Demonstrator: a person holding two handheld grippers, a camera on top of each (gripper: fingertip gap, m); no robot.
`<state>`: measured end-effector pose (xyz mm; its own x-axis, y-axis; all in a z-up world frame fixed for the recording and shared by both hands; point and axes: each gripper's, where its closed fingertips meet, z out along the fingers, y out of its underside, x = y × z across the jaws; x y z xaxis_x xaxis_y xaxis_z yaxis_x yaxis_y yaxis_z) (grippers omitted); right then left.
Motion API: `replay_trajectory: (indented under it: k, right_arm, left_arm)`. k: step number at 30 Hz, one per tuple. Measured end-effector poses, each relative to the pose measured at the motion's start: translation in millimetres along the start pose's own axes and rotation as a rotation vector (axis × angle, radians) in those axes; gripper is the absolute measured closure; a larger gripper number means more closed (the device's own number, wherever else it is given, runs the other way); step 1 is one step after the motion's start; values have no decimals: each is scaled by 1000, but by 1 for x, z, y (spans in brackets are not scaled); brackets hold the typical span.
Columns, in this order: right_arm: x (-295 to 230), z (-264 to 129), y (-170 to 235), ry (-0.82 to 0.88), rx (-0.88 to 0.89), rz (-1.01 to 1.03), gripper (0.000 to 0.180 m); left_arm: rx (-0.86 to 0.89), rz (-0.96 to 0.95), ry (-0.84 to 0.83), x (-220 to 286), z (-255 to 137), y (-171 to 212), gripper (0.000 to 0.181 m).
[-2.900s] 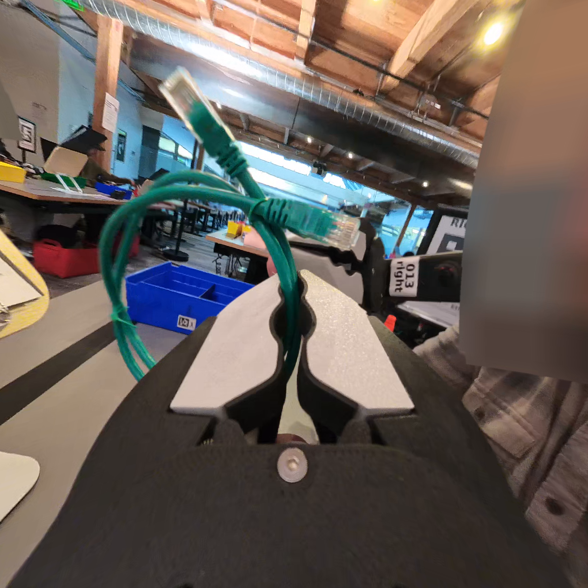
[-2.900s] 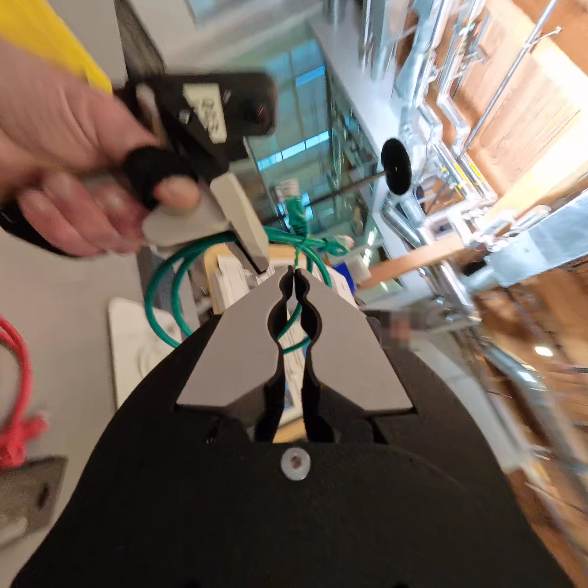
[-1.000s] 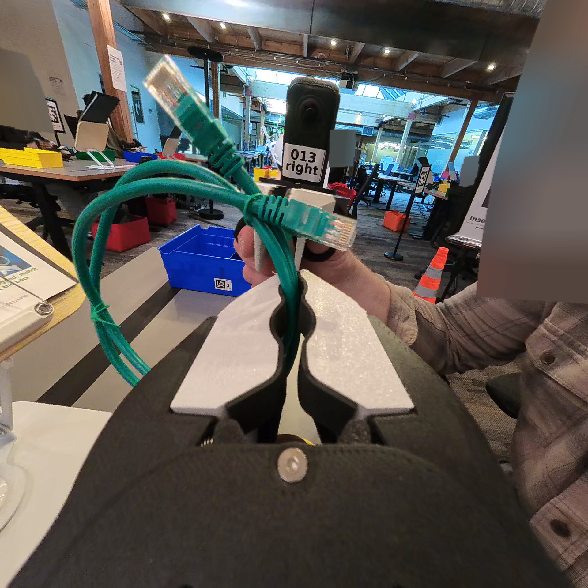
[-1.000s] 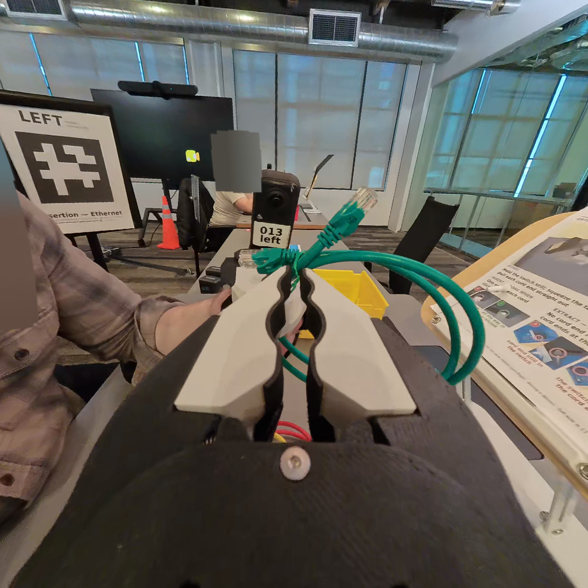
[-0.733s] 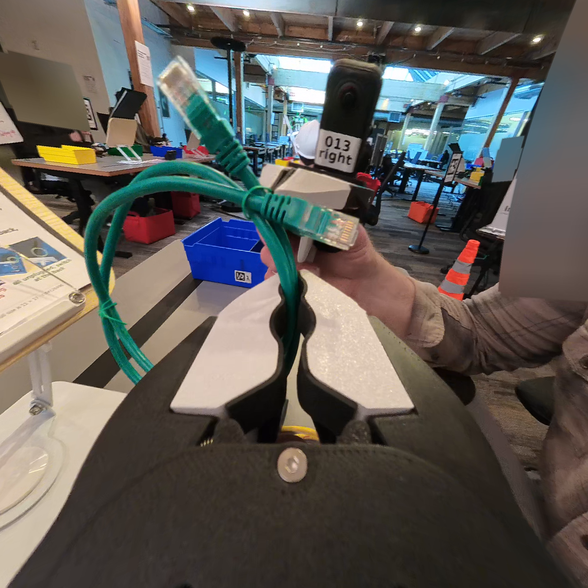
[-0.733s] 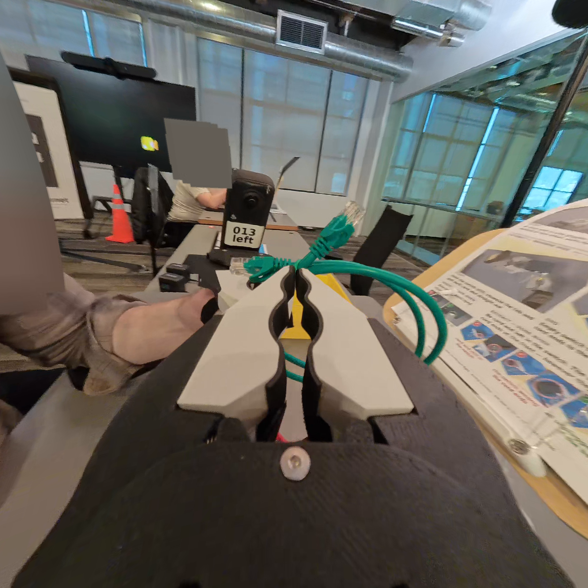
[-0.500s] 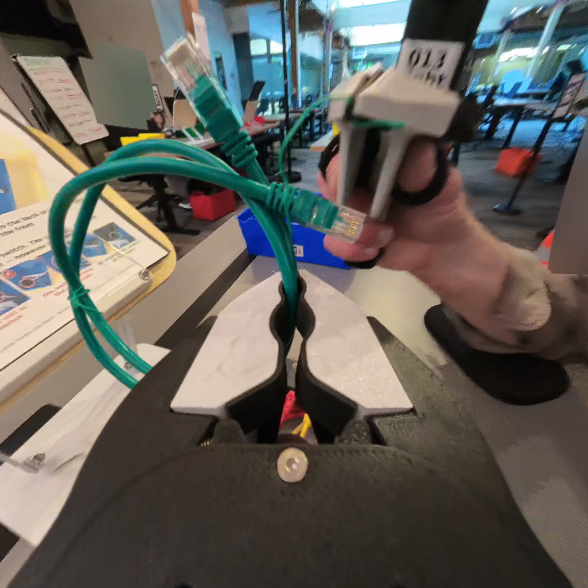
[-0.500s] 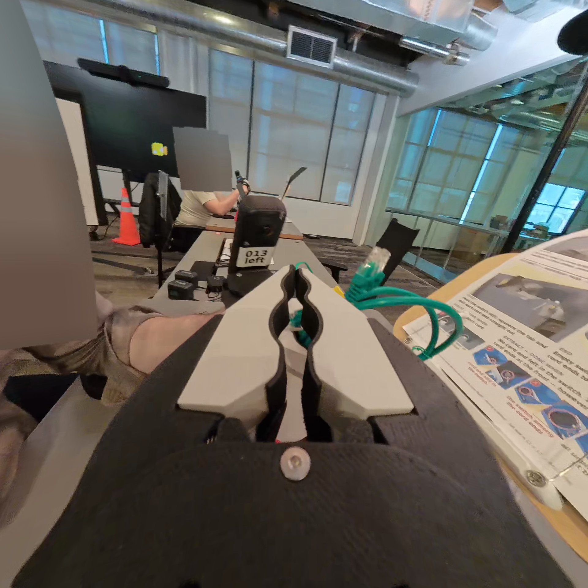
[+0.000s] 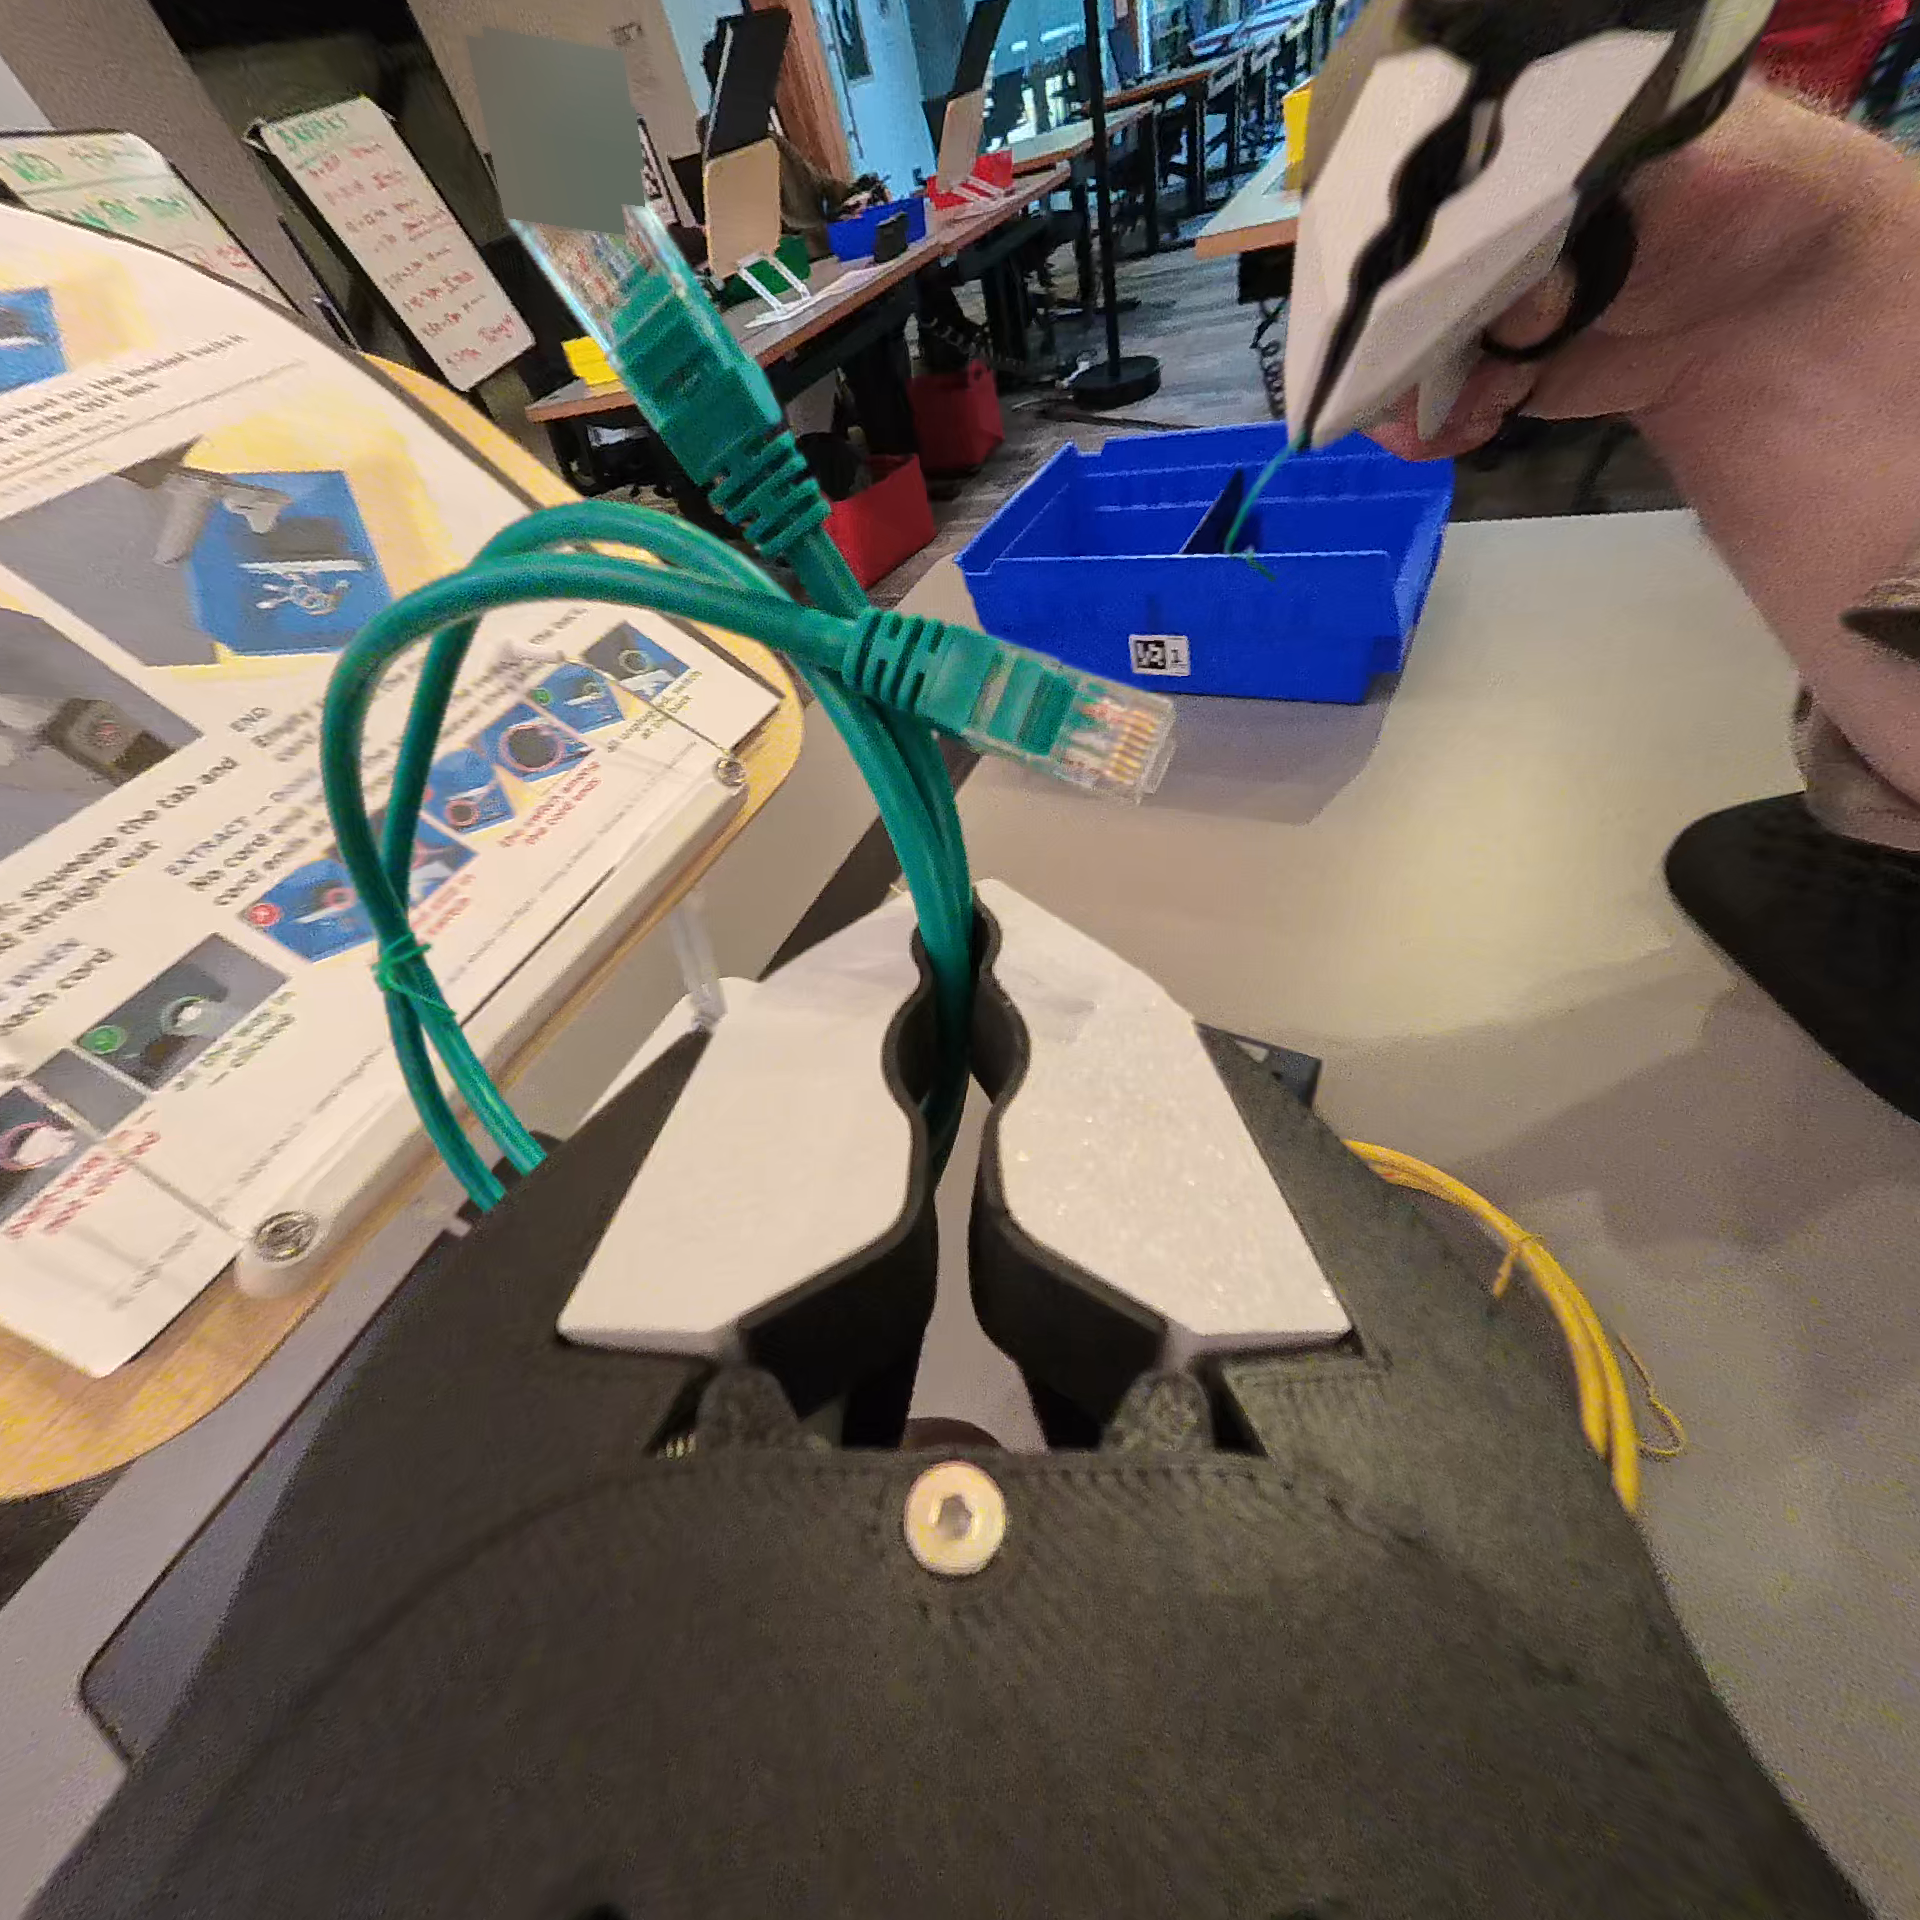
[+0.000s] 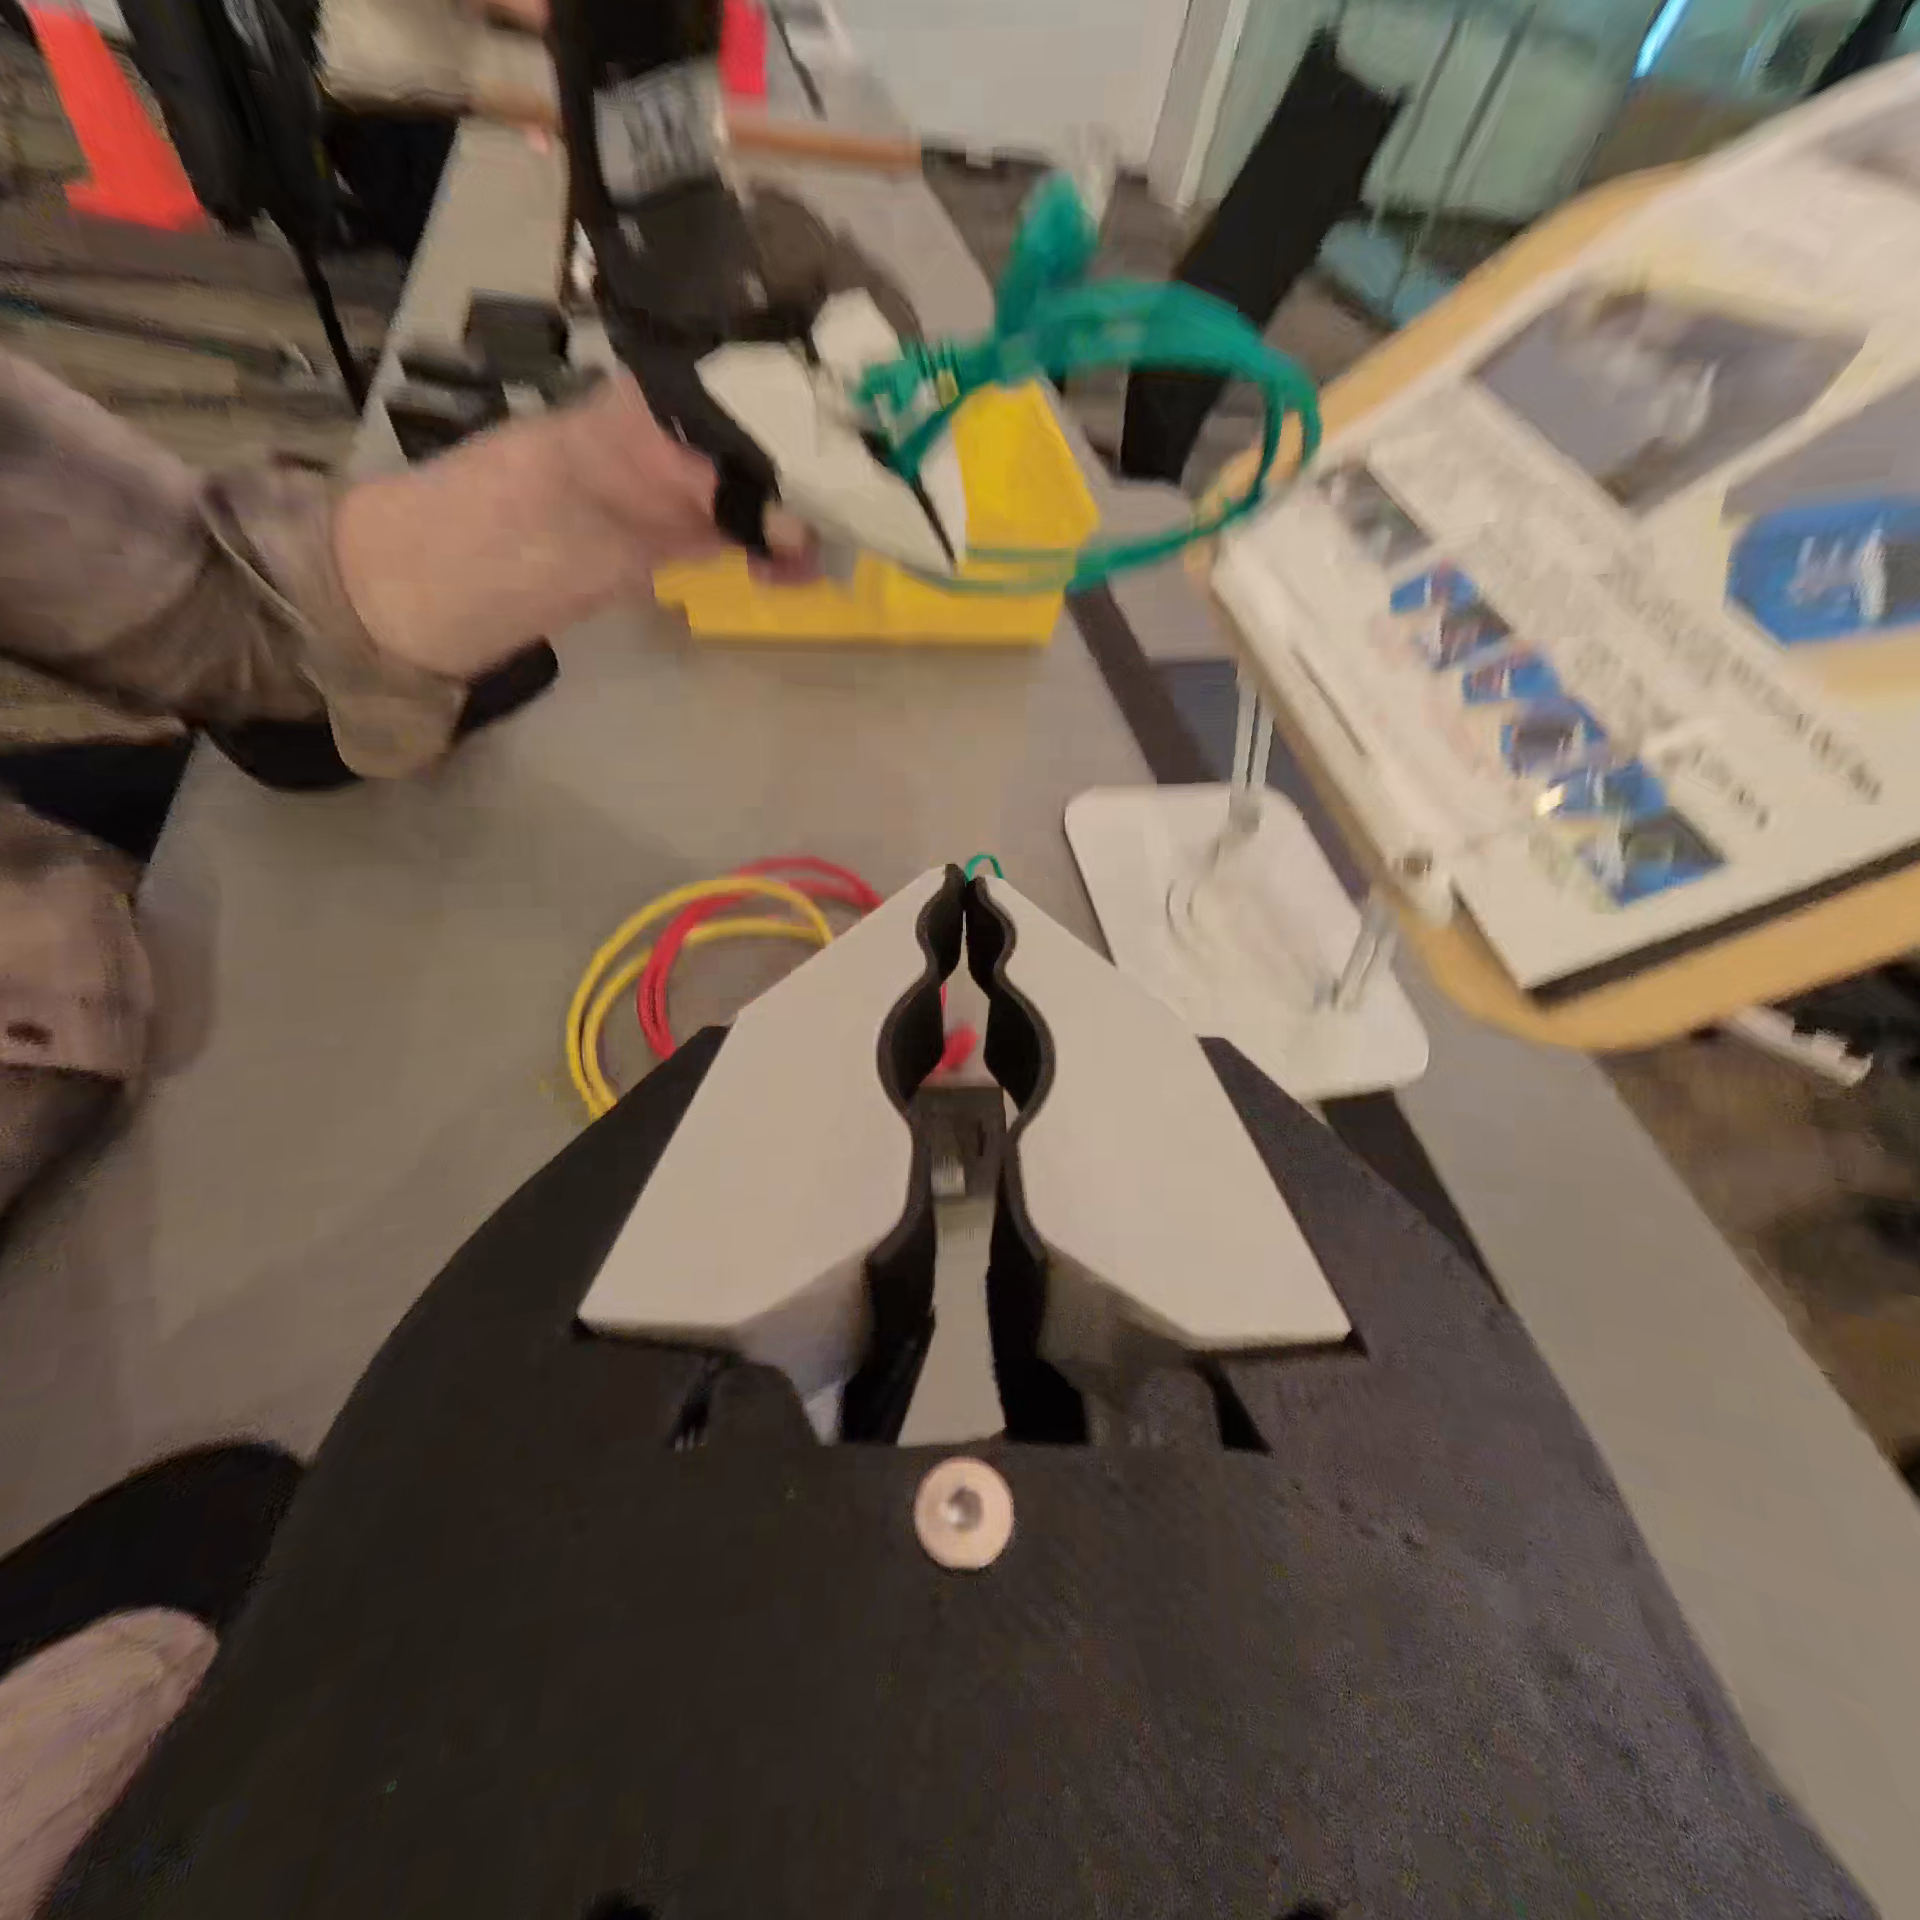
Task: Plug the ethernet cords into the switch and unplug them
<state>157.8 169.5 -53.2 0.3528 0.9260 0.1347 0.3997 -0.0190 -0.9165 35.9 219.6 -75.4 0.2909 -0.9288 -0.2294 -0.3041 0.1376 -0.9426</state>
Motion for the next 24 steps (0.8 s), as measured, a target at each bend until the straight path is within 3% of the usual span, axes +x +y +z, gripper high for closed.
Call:
replay_trajectory:
  k: [9, 16, 19, 24]
  right_arm:
    - [-58, 16, 139, -379, -646, 121, 180]
    - [-62, 26, 205, -506, -841, 349, 180]
    - [-53, 27, 223, -461, -903, 389, 157]
    - [-34, 26, 217, -342, -878, 351, 115]
  left_arm:
    - [-62, 59, -13, -3, -6, 6, 180]
    - [-98, 83, -11, 1, 2, 13, 179]
    - [-108, 86, -5, 3, 5, 16, 180]
    - [-112, 79, -2, 5, 9, 18, 179]
